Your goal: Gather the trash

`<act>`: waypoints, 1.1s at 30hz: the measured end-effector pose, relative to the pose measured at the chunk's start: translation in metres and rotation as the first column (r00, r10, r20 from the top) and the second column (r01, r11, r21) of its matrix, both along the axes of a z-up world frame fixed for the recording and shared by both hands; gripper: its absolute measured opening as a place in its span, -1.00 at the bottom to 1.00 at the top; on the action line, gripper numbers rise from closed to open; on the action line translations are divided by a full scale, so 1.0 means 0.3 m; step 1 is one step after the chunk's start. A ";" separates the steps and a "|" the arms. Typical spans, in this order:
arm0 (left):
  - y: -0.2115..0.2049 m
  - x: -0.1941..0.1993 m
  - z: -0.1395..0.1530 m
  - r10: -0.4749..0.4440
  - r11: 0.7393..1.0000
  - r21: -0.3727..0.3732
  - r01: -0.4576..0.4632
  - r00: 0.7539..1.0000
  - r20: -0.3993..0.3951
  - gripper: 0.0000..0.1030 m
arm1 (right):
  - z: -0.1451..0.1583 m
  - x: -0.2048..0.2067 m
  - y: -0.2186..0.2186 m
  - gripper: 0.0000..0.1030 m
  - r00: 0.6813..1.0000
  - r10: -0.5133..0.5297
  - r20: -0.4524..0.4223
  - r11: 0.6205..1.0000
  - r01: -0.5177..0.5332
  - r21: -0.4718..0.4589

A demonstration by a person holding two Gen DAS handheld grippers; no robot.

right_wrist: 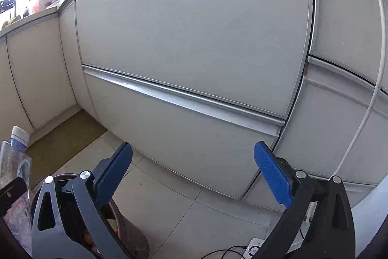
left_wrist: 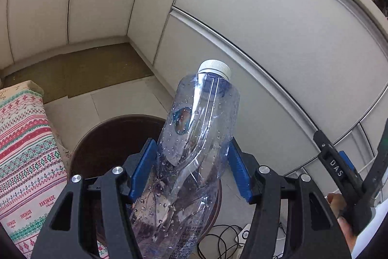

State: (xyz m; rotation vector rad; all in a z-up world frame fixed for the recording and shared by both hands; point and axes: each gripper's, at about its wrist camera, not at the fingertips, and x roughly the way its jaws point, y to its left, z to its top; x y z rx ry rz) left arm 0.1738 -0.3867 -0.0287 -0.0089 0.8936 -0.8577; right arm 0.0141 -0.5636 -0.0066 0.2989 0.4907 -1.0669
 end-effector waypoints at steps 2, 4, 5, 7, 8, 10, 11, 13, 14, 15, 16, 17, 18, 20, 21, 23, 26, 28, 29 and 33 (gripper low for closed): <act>-0.011 -0.003 -0.003 -0.001 1.000 0.006 0.001 1.000 0.009 0.17 | -0.005 0.000 -0.003 0.87 1.000 0.001 -0.006 1.000 -0.001 0.006; -0.015 -0.010 -0.003 0.002 1.000 0.009 -0.002 1.000 0.013 0.28 | -0.007 0.002 -0.002 0.87 1.000 0.006 -0.013 1.000 -0.006 0.006; -0.013 -0.012 -0.002 0.005 1.000 0.011 -0.006 1.000 0.017 0.30 | -0.006 0.004 0.001 0.87 1.000 0.008 -0.016 1.000 -0.008 0.003; -0.013 -0.015 -0.001 0.012 1.000 0.019 -0.013 1.000 0.020 0.32 | -0.001 0.013 0.004 0.87 1.000 0.014 -0.018 1.000 -0.014 -0.001; -0.011 -0.015 0.000 0.017 1.000 0.024 -0.017 1.000 0.022 0.33 | 0.001 0.015 0.008 0.87 1.000 0.017 -0.017 1.000 -0.017 -0.001; 0.000 -0.019 0.005 0.026 0.999 0.038 -0.028 0.999 0.037 0.35 | 0.006 0.019 0.017 0.87 1.000 0.027 -0.015 1.000 -0.027 -0.003; 0.007 -0.024 0.008 0.032 0.998 0.047 -0.034 0.998 0.050 0.37 | 0.009 0.025 0.026 0.87 0.999 0.034 -0.016 0.999 -0.034 -0.005; 0.029 -0.040 0.013 0.047 0.996 0.065 -0.053 0.996 0.081 0.40 | 0.016 0.037 0.048 0.87 0.999 0.049 -0.020 0.999 -0.049 -0.009; 0.044 -0.050 0.019 0.058 0.995 0.073 -0.066 0.994 0.097 0.42 | 0.019 0.039 0.061 0.87 0.998 0.059 -0.018 0.998 -0.059 -0.009; 0.053 -0.055 0.027 0.070 0.993 0.082 -0.080 0.991 0.110 0.44 | 0.023 0.040 0.076 0.87 0.997 0.070 -0.015 0.998 -0.070 -0.008; 0.080 -0.068 0.038 0.094 0.990 0.096 -0.108 0.986 0.139 0.47 | 0.024 0.039 0.091 0.87 0.996 0.083 -0.012 0.997 -0.083 -0.006; 0.112 -0.084 0.053 0.119 0.984 0.109 -0.140 0.977 0.179 0.55 | 0.028 0.040 0.113 0.87 0.995 0.102 -0.007 0.995 -0.102 -0.004; 0.148 -0.105 0.073 0.151 0.975 0.123 -0.183 0.961 0.232 0.63 | 0.035 0.041 0.139 0.87 0.992 0.126 -0.001 0.992 -0.126 -0.003; 0.233 -0.144 0.118 0.218 0.950 0.144 -0.279 0.917 0.335 0.76 | 0.052 0.043 0.203 0.87 0.984 0.178 0.010 0.984 -0.178 -0.011; 0.274 -0.158 0.140 0.242 0.938 0.145 -0.314 0.896 0.374 0.83 | 0.060 0.041 0.237 0.87 0.979 0.205 0.017 0.979 -0.205 -0.020; 0.392 -0.211 0.197 0.313 0.903 0.129 -0.410 0.833 0.456 0.87 | 0.083 0.035 0.331 0.87 0.960 0.278 0.038 0.960 -0.277 -0.043; 0.584 -0.285 0.264 0.435 0.830 0.087 -0.551 0.737 0.518 0.87 | 0.124 0.015 0.489 0.87 0.921 0.383 0.076 0.923 -0.377 -0.075; 0.712 -0.325 0.295 0.494 0.787 0.075 -0.613 0.698 0.518 0.87 | 0.154 -0.019 0.620 0.87 0.879 0.461 0.125 0.887 -0.451 -0.101; 0.771 -0.340 0.305 0.514 0.767 0.079 -0.637 0.682 0.520 0.87 | 0.169 -0.035 0.690 0.87 0.851 0.505 0.145 0.862 -0.492 -0.121; 0.961 -0.429 0.349 0.577 0.688 0.081 -0.721 0.611 0.542 0.88 | 0.203 -0.080 0.948 0.87 0.778 0.617 0.120 0.783 -0.591 -0.197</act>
